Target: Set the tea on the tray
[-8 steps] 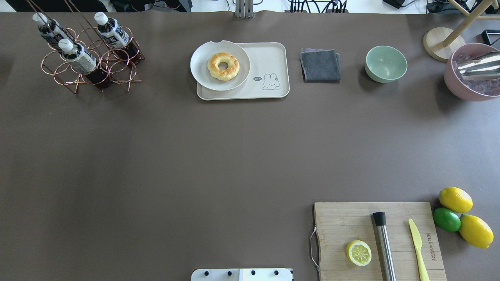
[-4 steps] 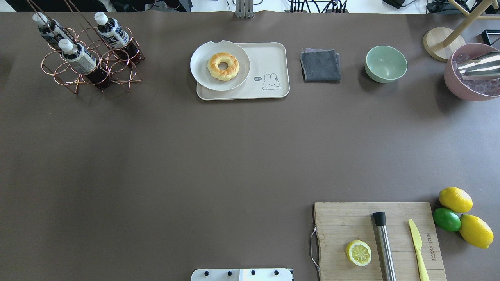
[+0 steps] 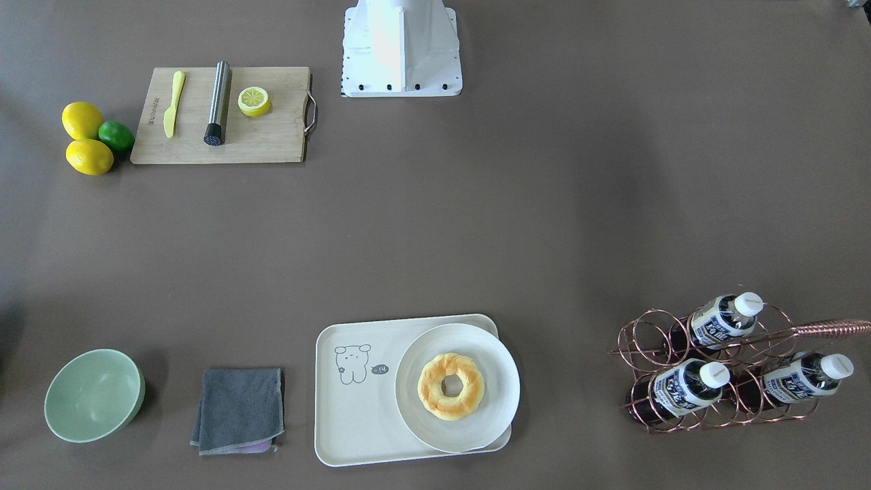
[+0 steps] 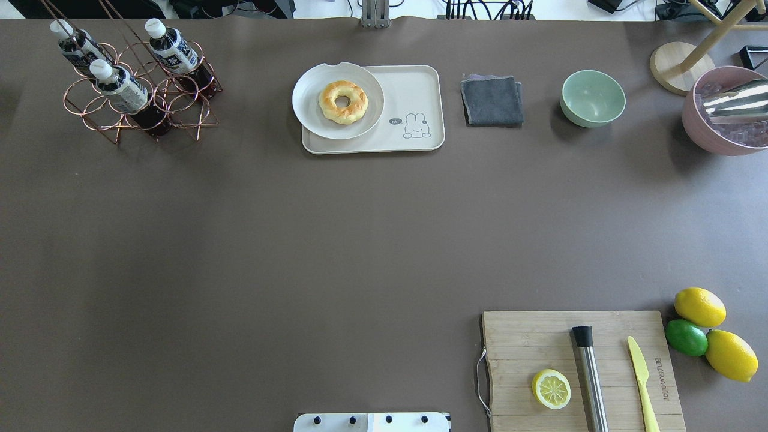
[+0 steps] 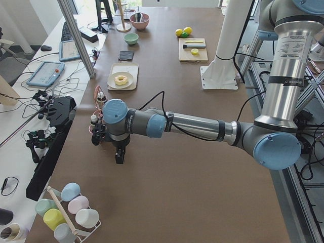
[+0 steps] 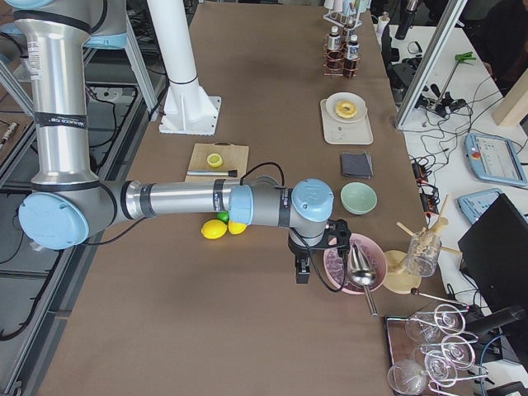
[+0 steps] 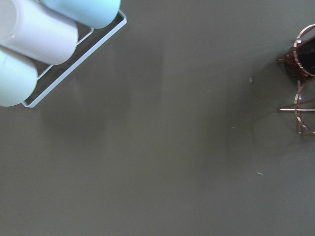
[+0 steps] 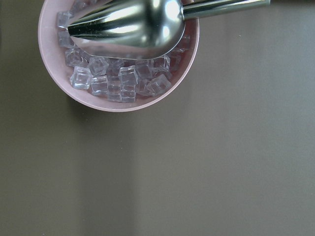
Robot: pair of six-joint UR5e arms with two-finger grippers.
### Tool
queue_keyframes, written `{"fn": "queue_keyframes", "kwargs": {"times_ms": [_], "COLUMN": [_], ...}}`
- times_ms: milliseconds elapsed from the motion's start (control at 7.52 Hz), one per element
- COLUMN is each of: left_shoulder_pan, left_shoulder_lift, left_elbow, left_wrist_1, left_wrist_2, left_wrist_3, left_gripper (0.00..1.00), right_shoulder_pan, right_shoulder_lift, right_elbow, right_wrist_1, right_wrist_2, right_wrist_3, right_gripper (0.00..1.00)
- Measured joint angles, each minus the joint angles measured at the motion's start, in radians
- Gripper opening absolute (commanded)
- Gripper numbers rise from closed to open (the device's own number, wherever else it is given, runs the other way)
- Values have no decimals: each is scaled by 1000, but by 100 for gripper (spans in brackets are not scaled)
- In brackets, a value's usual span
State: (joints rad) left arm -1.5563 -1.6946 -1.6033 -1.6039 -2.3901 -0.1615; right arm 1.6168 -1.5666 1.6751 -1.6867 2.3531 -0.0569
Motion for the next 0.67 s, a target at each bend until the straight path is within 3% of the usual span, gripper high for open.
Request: {"fn": "queue_keyframes", "kwargs": {"times_ms": [399, 665], "left_shoulder_pan": [93, 152], "left_shoulder_lift": [-1, -27], "left_elbow": [-184, -231], "left_wrist_1": [-18, -104], "left_wrist_2": [-27, 0], "left_wrist_3": [-134, -156], "left_gripper": [98, 98], "right_shoulder_pan": [1, 1], "right_shoulder_lift": [-2, -1], "right_elbow": [0, 0], "right_wrist_1": [-1, -1], "right_wrist_2": [-1, -4], "right_wrist_3": [0, 1], "right_gripper": [100, 100]}}
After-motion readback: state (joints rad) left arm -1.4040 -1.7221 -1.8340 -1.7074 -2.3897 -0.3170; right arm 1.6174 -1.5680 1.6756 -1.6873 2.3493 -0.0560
